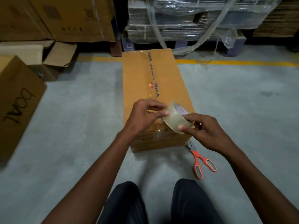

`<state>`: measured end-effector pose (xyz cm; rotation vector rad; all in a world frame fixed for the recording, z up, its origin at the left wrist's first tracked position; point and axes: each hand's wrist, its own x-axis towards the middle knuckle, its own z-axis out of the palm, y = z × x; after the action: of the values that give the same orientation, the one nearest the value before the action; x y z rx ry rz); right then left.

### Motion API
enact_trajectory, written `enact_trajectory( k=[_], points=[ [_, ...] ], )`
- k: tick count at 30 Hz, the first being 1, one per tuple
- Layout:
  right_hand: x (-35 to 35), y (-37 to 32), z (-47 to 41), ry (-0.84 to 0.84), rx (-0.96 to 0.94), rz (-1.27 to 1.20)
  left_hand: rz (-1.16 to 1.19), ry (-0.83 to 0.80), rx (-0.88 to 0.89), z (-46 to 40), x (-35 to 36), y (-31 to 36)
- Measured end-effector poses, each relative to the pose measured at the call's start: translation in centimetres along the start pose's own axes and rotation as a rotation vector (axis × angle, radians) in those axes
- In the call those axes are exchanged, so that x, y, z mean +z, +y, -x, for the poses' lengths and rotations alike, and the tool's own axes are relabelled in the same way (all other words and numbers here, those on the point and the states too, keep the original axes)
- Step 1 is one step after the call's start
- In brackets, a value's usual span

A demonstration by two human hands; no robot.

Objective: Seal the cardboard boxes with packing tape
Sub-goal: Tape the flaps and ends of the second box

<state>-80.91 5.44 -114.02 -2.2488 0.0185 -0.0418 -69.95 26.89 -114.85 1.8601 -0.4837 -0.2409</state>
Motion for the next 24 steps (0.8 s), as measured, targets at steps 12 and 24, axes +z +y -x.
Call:
enact_trajectory(
  k=[12, 24],
  points=[
    [1.2, -2.1, -0.7, -0.164, -0.014, -0.153, 0.144, 0.108, -0.137, 1.6, -2.2, -0.5],
    [2.4, -4.6, -3.9, -0.398, -0.057, -0.078, 0.468, 0.052, -0.51, 3.2, -6.3, -1.8]
  ],
)
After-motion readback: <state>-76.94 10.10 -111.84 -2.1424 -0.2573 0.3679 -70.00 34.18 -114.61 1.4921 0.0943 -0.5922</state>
